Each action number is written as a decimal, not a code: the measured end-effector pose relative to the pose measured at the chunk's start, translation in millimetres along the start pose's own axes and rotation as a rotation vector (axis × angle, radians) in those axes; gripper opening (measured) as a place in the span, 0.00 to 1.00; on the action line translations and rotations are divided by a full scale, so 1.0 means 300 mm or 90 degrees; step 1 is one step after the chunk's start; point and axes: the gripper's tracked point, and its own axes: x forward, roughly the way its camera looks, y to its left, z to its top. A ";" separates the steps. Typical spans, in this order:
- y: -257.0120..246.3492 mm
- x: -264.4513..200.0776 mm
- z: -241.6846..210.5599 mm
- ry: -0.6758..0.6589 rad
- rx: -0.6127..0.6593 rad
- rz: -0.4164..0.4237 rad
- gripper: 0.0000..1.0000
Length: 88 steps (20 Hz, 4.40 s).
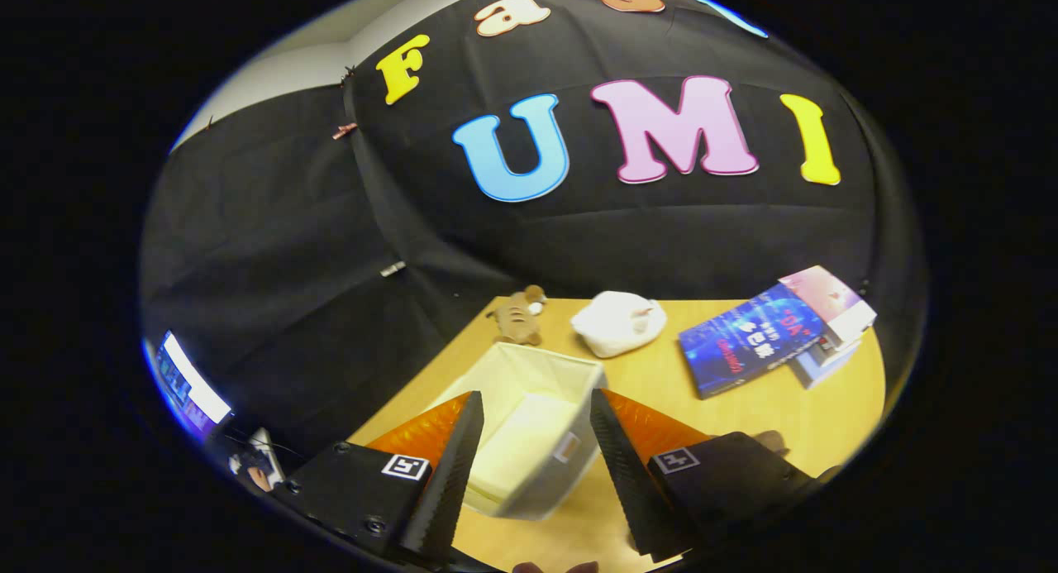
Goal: Open the storage box then place both shoes into the box .Put the left shoe in first, then the right shoe, with the right side of both shoes facing outward in a uniform manner.
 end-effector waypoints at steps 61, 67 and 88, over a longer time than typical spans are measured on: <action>-0.060 0.205 0.101 0.015 0.056 -0.216 0.06; 0.120 0.422 -0.045 0.089 0.098 -0.243 0.06; 0.250 0.678 -0.419 0.225 0.161 -0.305 0.41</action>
